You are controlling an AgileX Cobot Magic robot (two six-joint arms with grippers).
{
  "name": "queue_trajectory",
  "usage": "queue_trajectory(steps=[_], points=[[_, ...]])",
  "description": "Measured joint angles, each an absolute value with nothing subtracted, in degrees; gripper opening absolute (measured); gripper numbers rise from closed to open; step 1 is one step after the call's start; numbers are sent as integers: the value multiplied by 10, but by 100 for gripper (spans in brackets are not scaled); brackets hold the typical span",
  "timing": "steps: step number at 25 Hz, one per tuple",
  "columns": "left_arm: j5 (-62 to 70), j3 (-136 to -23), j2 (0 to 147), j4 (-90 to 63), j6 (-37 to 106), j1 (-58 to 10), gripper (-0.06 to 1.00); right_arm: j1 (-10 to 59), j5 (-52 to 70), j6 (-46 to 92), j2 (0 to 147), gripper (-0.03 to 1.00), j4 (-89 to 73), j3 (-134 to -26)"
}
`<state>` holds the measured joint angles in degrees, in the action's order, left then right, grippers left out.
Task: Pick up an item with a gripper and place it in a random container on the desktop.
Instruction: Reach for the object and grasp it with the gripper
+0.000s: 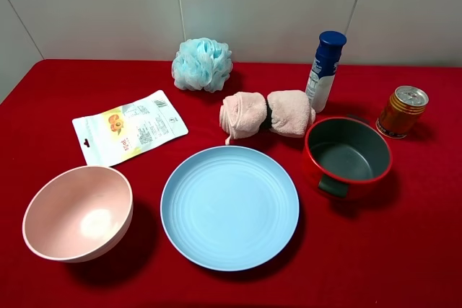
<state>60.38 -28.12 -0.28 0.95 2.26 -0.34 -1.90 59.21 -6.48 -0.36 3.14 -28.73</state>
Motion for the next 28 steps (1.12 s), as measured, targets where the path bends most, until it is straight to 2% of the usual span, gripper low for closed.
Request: queue_trajectory(steps=[19,28], points=[[604,-281,-3,10,23,-3,99,-19,579,-63,1,69,31,-308],[604,-281,-3,10,23,-3,99,-19,562,-6,152,69,31,-387]])
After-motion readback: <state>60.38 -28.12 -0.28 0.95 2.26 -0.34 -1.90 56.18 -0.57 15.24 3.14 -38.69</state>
